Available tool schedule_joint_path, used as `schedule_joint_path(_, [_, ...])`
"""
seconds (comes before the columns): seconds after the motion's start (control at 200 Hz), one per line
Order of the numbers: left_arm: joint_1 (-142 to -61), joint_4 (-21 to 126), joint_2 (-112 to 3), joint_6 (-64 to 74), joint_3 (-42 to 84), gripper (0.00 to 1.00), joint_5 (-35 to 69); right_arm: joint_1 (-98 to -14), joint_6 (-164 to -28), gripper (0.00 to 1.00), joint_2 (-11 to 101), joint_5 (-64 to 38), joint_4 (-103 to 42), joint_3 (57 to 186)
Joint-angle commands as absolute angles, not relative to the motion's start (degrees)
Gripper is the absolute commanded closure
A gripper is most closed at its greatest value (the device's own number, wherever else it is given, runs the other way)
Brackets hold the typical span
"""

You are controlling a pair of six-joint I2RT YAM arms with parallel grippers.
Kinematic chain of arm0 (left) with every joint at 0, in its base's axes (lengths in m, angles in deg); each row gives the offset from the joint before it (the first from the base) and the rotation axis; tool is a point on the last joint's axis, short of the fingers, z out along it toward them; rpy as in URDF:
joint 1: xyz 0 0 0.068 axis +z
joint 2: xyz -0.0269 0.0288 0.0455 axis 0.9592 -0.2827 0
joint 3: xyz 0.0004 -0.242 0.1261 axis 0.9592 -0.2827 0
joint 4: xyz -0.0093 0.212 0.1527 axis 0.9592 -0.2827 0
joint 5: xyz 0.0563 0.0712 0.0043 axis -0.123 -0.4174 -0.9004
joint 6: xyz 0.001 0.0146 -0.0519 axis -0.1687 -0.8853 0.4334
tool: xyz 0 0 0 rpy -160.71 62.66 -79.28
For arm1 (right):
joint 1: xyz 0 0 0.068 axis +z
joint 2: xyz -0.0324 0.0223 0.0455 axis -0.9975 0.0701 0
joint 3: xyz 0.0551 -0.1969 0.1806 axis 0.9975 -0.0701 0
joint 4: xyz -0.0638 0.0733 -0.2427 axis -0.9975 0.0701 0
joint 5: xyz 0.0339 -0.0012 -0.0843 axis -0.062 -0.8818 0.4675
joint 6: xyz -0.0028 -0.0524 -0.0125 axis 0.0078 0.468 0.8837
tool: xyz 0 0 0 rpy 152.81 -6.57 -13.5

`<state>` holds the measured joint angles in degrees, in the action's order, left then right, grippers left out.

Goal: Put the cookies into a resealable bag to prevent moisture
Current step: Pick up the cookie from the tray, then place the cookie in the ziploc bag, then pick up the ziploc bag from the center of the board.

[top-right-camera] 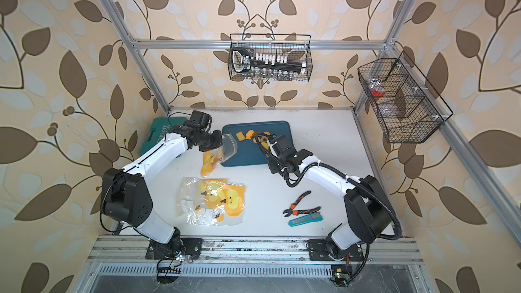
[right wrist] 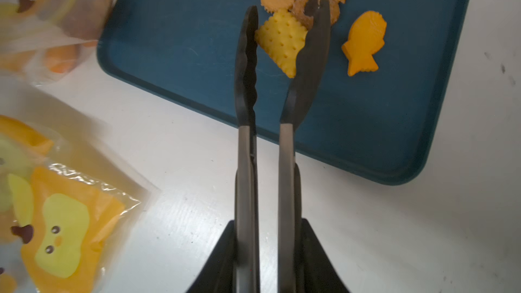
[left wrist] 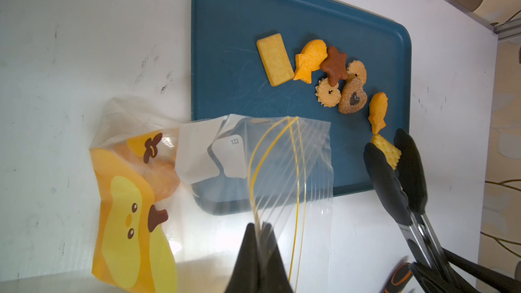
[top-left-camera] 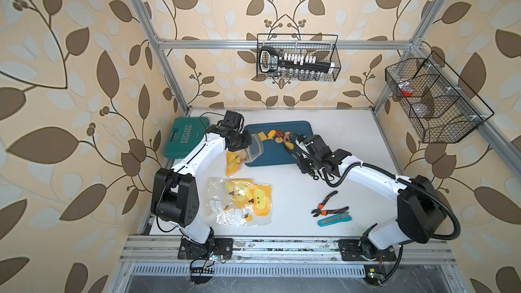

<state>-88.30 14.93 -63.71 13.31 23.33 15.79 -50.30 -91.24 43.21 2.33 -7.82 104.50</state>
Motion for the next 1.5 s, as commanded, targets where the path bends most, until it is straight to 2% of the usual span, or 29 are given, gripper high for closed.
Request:
schedule_joint_path(0.0, [-88.9,15.5,-63.2,12.3,25.0,1.0,17.5,-48.3,-90.0,0.68,40.4,-0.5,-11.4,104.5])
schedule_joint_path(0.215, [-89.0,15.5,-63.7,12.2,25.2,1.0,18.4,-44.8,-88.0,0.68,41.2,-8.7,-15.7,107.0])
schedule_joint_path(0.67, [-89.3,15.3,-63.9,11.9,25.4,1.0,18.6,-40.5,-84.5,0.68,50.9,-7.1,-12.4,116.1])
schedule_joint_path(0.815, [-89.3,15.4,-63.9,11.9,25.4,1.0,18.6,-40.2,-84.0,0.51,51.1,-6.2,-11.7,116.6])
schedule_joint_path(0.955, [-89.3,15.4,-64.0,11.9,25.3,1.0,18.5,-40.1,-84.4,0.46,48.9,-6.0,-12.6,115.6])
schedule_joint_path(1.13, [-89.3,15.5,-63.9,11.9,25.1,1.0,18.4,-40.1,-85.4,0.46,43.9,-4.4,-16.0,112.0])
schedule_joint_path(1.394, [-89.2,16.1,-61.6,12.7,24.2,1.0,16.6,-40.2,-97.2,0.49,32.6,15.2,-21.9,95.0])
schedule_joint_path(1.494, [-89.3,16.5,-60.6,12.9,23.8,1.0,16.3,-40.2,-102.0,0.5,31.6,15.3,-22.9,88.6])
